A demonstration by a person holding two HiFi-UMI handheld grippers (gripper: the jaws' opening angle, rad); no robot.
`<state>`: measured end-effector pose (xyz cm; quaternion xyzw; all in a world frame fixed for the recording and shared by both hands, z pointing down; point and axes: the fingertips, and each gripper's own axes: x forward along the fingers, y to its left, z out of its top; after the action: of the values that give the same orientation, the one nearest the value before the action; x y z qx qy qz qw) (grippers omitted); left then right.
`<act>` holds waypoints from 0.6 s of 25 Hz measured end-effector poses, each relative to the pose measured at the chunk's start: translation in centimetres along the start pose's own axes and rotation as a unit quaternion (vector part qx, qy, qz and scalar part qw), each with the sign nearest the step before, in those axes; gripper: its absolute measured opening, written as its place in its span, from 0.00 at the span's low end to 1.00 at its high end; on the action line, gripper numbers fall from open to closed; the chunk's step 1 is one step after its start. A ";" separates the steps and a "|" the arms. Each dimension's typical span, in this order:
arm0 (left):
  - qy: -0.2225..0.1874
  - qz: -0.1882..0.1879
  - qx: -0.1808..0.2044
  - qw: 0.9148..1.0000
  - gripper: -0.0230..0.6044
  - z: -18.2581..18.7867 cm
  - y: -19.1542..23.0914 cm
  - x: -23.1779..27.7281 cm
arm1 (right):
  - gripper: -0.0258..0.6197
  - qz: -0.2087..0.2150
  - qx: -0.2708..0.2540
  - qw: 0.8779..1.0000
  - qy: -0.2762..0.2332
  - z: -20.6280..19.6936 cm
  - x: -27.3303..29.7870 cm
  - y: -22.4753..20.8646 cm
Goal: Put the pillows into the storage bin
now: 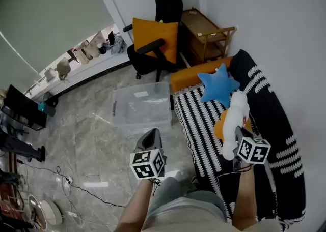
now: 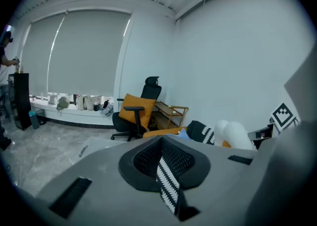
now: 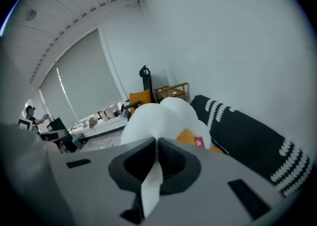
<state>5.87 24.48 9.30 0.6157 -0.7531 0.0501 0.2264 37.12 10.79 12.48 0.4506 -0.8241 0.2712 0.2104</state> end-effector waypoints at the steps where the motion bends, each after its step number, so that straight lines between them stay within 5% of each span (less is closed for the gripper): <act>1: -0.002 0.007 -0.003 1.000 0.05 0.2 0.8 0.1 | 0.05 0.006 -0.006 1.000 0.003 0.3 0.8 0.7; 15: -0.007 0.033 -0.035 0.999 0.05 6.0 18.0 10.2 | 0.06 0.070 -0.075 0.995 0.018 7.0 16.4 17.2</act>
<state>-14.30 17.34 11.67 0.5827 -0.7757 0.0268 0.2409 13.34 3.72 12.40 0.3697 -0.8678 0.2309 0.2386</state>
